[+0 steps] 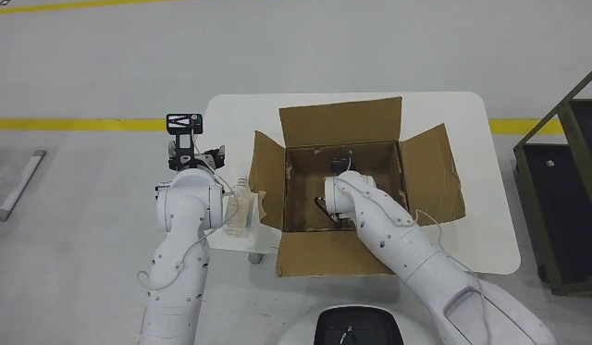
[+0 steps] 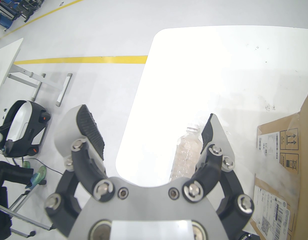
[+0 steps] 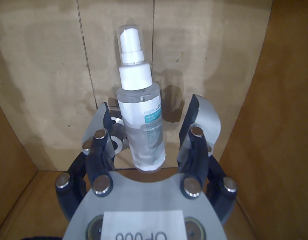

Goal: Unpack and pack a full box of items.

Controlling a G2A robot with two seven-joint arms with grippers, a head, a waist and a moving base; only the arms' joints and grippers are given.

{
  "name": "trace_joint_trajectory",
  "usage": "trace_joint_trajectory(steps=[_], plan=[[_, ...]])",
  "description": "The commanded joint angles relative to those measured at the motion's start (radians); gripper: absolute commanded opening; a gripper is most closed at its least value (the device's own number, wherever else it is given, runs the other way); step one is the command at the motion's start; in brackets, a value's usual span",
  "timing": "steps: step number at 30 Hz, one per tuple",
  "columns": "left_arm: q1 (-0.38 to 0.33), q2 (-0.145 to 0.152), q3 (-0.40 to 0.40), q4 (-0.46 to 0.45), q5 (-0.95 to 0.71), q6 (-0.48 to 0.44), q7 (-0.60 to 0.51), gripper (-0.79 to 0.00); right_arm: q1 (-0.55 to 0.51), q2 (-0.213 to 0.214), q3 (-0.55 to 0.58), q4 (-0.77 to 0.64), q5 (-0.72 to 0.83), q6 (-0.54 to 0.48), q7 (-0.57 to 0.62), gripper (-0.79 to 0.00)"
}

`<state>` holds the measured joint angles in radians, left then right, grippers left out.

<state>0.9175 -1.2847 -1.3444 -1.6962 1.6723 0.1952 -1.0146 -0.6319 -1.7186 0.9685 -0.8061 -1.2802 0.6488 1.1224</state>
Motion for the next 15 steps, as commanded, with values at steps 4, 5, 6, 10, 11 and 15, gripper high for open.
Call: trace_joint_trajectory(steps=[4,5,6,10,11,15], plan=[[0.0,0.0,0.0,0.0,0.0,0.0,0.0,0.0,0.015,-0.01,0.0,0.035,0.014,0.0,-0.016,-0.203],[0.0,0.0,0.0,0.0,0.0,0.0,0.0,0.0,0.018,-0.012,0.0,0.041,0.017,0.0,-0.019,-0.256],[0.0,0.0,0.0,0.0,0.0,0.0,0.0,0.0,0.02,-0.014,0.0,0.048,0.02,0.0,-0.021,-0.289],[0.0,0.0,0.0,0.0,0.0,0.0,0.0,0.0,0.031,-0.021,0.0,0.078,0.031,-0.003,-0.035,-0.511],[0.0,0.0,0.0,0.0,0.0,0.0,0.0,0.0,0.033,-0.023,0.001,0.082,0.035,-0.002,-0.038,-0.6],[0.0,0.0,0.0,0.0,0.0,0.0,0.0,0.0,0.036,-0.029,0.002,0.083,0.042,0.002,-0.051,-0.785]])
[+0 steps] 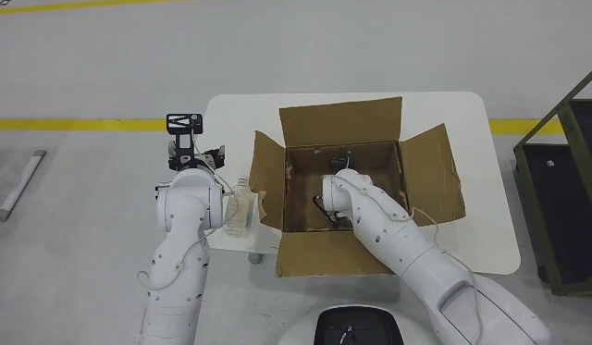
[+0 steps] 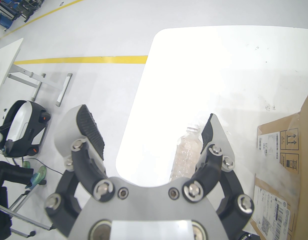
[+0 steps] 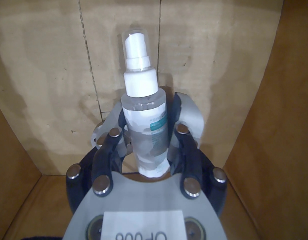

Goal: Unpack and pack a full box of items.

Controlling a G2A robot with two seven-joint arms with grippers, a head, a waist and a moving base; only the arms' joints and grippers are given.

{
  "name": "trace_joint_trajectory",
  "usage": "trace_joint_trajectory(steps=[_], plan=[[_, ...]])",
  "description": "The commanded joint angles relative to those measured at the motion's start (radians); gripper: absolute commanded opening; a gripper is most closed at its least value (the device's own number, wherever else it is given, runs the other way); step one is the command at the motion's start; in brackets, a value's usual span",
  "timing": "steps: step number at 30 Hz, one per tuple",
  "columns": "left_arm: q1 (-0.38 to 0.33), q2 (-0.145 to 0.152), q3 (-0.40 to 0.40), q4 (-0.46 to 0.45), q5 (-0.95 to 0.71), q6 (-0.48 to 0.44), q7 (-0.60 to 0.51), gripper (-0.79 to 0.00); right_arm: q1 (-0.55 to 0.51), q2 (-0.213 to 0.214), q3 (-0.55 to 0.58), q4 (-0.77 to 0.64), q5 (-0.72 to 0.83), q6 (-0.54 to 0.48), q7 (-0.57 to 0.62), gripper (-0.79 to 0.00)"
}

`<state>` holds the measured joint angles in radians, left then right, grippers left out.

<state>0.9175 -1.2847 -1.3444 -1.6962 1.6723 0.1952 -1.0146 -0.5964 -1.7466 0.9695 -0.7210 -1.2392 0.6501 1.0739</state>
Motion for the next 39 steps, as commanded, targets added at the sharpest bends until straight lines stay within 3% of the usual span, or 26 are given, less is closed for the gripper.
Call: trace_joint_trajectory(steps=[1,6,10,18,23,28,39], plan=[[0.0,0.0,0.0,0.0,0.0,0.0,0.0,0.0,-0.001,-0.002,0.004,-0.006,0.005,0.001,-0.006,-0.785],[0.0,0.0,0.0,0.0,0.0,0.0,0.0,0.0,-0.023,0.005,0.042,-0.071,0.031,-0.003,-0.036,-0.785],[0.0,0.0,0.0,0.0,0.0,0.0,0.0,0.0,-0.087,0.024,0.091,-0.21,0.035,-0.018,-0.043,-0.785],[0.0,0.0,0.0,0.0,0.0,0.0,0.0,0.0,-0.36,0.083,0.264,-0.732,0.065,-0.149,-0.046,-0.785],[0.0,0.0,0.0,0.0,0.0,0.0,0.0,0.0,-0.514,0.104,0.382,-0.974,0.217,-0.304,-0.098,-0.785],[0.0,0.0,0.0,0.0,0.0,0.0,0.0,0.0,-0.562,0.115,0.477,-0.995,0.447,-0.461,-0.125,-0.785],[0.0,0.0,0.0,0.0,0.0,0.0,0.0,0.0,-0.562,0.115,0.477,-0.995,0.447,-0.461,-0.125,-0.785]])
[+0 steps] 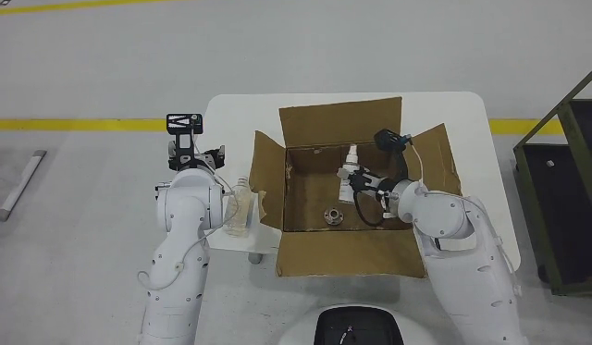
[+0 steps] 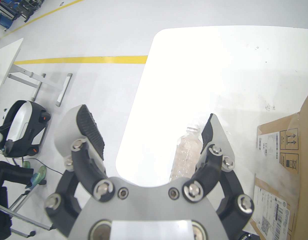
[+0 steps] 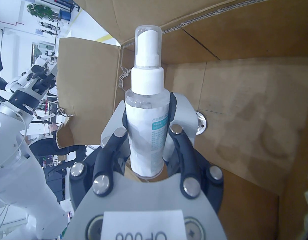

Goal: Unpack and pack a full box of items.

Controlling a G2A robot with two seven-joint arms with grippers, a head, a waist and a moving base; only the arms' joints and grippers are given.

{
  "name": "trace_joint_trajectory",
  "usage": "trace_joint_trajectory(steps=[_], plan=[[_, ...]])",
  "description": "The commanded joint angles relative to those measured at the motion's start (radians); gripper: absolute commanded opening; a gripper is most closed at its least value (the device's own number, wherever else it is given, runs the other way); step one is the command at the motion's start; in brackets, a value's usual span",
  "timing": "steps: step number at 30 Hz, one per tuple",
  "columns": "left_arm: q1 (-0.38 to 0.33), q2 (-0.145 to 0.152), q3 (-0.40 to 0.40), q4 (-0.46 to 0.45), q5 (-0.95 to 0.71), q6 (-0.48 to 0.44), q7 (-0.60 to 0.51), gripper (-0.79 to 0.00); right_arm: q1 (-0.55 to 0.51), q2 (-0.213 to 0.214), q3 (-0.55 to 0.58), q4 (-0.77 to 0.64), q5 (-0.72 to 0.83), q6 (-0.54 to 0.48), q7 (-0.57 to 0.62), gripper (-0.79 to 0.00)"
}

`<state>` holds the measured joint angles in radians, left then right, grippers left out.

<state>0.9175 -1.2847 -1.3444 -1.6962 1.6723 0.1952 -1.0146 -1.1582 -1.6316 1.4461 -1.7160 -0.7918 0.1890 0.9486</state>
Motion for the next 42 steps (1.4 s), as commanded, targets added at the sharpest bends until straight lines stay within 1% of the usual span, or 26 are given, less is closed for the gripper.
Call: trace_joint_trajectory(steps=[1,3,4,6,10,12,15,16,17,19,22,24,27,32,37,39,42], plan=[[0.0,0.0,0.0,0.0,0.0,0.0,0.0,0.0,-0.002,0.0,0.0,0.001,0.002,-0.001,-0.006,-0.785],[0.0,0.0,0.0,0.0,0.0,0.0,0.0,0.0,-0.013,0.0,0.002,-0.008,0.075,-0.014,-0.019,-0.785],[0.0,0.0,0.0,0.0,0.0,0.0,0.0,0.0,-0.016,0.001,0.014,-0.012,0.135,-0.032,0.002,-0.785],[0.0,0.0,0.0,0.0,0.0,0.0,0.0,0.0,-0.026,0.008,0.059,-0.045,0.203,-0.07,0.017,-0.785],[0.0,0.0,0.0,0.0,0.0,0.0,0.0,0.0,-0.079,0.024,0.197,-0.129,0.44,-0.158,0.057,-0.785],[0.0,0.0,0.0,0.0,0.0,0.0,0.0,0.0,-0.114,0.034,0.277,-0.179,0.531,-0.191,0.073,-0.785],[0.0,0.0,0.0,0.0,0.0,0.0,0.0,0.0,-0.173,0.051,0.395,-0.27,0.553,-0.209,0.083,-0.785],[0.0,0.0,0.0,0.0,0.0,0.0,0.0,0.0,-0.196,0.058,0.433,-0.305,0.524,-0.207,0.086,-0.785],[0.0,0.0,0.0,0.0,0.0,0.0,0.0,0.0,-0.222,0.067,0.473,-0.352,0.437,-0.2,0.09,-0.785],[0.0,0.0,0.0,0.0,0.0,0.0,0.0,0.0,-0.262,0.081,0.521,-0.436,0.286,-0.168,0.107,-0.785],[0.0,0.0,0.0,0.0,0.0,0.0,0.0,0.0,-0.313,0.098,0.572,-0.521,0.112,-0.14,0.147,-0.785],[0.0,0.0,0.0,0.0,0.0,0.0,0.0,0.0,-0.345,0.109,0.584,-0.555,-0.028,-0.136,0.182,-0.785],[0.0,0.0,0.0,0.0,0.0,0.0,0.0,0.0,-0.378,0.123,0.551,-0.553,-0.199,-0.167,0.238,-0.785],[0.0,0.0,0.0,0.0,0.0,0.0,0.0,0.0,-0.397,0.137,0.481,-0.485,-0.334,-0.214,0.293,-0.785],[0.0,0.0,0.0,0.0,0.0,0.0,0.0,0.0,-0.409,0.146,0.425,-0.417,-0.399,-0.241,0.268,-0.785],[0.0,0.0,0.0,0.0,0.0,0.0,0.0,0.0,-0.407,0.148,0.412,-0.384,-0.391,-0.24,0.256,-0.785],[0.0,0.0,0.0,0.0,0.0,0.0,0.0,0.0,-0.401,0.154,0.393,-0.332,-0.449,-0.244,0.251,-0.785]])
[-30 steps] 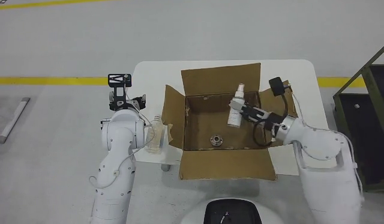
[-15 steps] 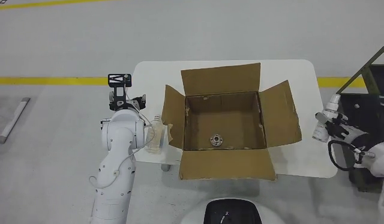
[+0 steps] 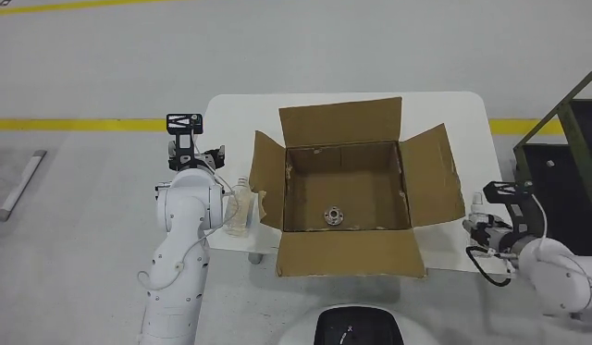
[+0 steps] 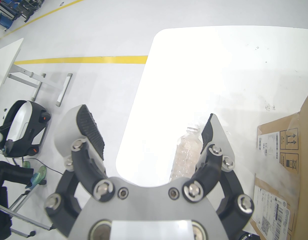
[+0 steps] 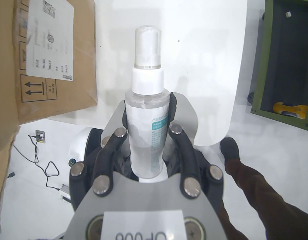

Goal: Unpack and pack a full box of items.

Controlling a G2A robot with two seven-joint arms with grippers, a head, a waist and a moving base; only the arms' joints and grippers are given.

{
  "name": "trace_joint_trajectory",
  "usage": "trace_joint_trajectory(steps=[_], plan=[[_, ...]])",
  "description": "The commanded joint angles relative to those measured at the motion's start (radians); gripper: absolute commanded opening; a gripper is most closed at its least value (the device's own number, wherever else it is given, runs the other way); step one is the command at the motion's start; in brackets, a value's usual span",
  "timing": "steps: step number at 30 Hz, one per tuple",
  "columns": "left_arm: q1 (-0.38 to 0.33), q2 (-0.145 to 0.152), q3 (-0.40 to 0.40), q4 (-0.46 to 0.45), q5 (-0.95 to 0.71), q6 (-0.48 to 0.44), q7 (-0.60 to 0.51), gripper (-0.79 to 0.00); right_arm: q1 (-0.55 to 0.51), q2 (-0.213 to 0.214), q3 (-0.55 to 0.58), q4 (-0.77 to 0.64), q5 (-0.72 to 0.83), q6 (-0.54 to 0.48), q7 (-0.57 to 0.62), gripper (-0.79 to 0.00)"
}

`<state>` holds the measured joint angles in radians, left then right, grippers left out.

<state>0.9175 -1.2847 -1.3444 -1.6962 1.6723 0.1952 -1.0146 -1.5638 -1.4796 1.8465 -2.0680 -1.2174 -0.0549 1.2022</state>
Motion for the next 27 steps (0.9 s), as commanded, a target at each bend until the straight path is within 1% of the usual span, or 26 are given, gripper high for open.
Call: trace_joint_trajectory(steps=[1,5,11,19,22,24,25,27], plan=[[0.0,0.0,0.0,0.0,0.0,0.0,0.0,0.0,0.008,0.003,-0.011,0.034,-0.028,0.005,-0.006,-0.785],[0.0,0.0,0.0,0.0,0.0,0.0,0.0,0.0,0.016,0.01,-0.021,0.099,-0.062,0.007,-0.025,-0.785],[0.0,0.0,0.0,0.0,0.0,0.0,0.0,0.0,0.044,0.017,-0.044,0.187,-0.074,0.025,-0.045,-0.785],[0.0,0.0,0.0,0.0,0.0,0.0,0.0,0.0,0.101,0.022,-0.113,0.261,-0.096,0.053,-0.052,-0.782],[0.0,0.0,0.0,0.0,0.0,0.0,0.0,0.0,0.117,0.025,-0.143,0.288,-0.131,0.061,-0.05,-0.785],[0.0,0.0,0.0,0.0,0.0,0.0,0.0,0.0,0.125,0.025,-0.153,0.297,-0.123,0.066,-0.053,-0.717],[0.0,0.0,0.0,0.0,0.0,0.0,0.0,0.0,0.126,0.026,-0.157,0.3,-0.129,0.065,-0.051,-0.628],[0.0,0.0,0.0,0.0,0.0,0.0,0.0,0.0,0.131,0.029,-0.162,0.305,-0.137,0.07,-0.048,-0.563]])
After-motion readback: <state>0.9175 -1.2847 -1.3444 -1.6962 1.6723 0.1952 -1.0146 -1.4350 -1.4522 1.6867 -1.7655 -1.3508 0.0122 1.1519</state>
